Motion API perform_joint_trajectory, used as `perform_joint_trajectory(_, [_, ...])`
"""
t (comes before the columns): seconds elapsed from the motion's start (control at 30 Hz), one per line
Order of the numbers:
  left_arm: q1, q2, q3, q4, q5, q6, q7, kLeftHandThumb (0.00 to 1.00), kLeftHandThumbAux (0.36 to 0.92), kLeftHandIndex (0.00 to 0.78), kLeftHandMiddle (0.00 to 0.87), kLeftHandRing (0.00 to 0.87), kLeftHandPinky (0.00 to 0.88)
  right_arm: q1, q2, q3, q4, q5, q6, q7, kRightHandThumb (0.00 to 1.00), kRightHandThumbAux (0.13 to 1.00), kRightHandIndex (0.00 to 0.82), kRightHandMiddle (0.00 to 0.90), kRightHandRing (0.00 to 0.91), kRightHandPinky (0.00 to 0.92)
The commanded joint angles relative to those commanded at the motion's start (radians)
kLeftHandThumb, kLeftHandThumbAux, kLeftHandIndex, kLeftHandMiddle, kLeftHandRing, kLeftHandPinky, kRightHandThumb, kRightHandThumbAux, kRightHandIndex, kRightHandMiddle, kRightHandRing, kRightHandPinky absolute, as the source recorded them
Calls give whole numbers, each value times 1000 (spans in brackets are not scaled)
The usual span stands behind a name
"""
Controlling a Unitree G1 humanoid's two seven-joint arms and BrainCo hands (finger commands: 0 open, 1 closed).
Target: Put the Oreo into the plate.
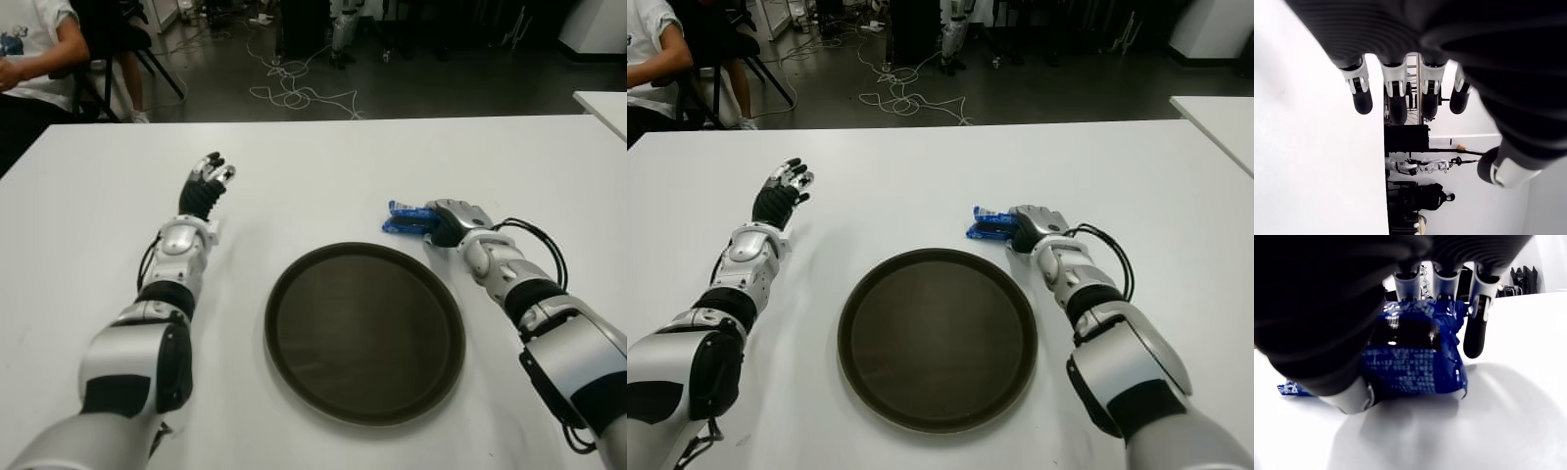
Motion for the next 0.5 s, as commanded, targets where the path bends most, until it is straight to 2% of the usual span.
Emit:
perform_joint_trajectory(0.27, [1,-2,2,-1,-2,-5,-3,174,568,49,115,95,85,-1,-5,-13,-4,8,-5,-31,687,726,428,613,610,554])
perform_joint_trajectory(0.5, [1,0,0,-2,0,-2,2,169,582,44,109,93,84,-8,-36,-53,-20,34,-52,-115,688,726,429,628,625,578])
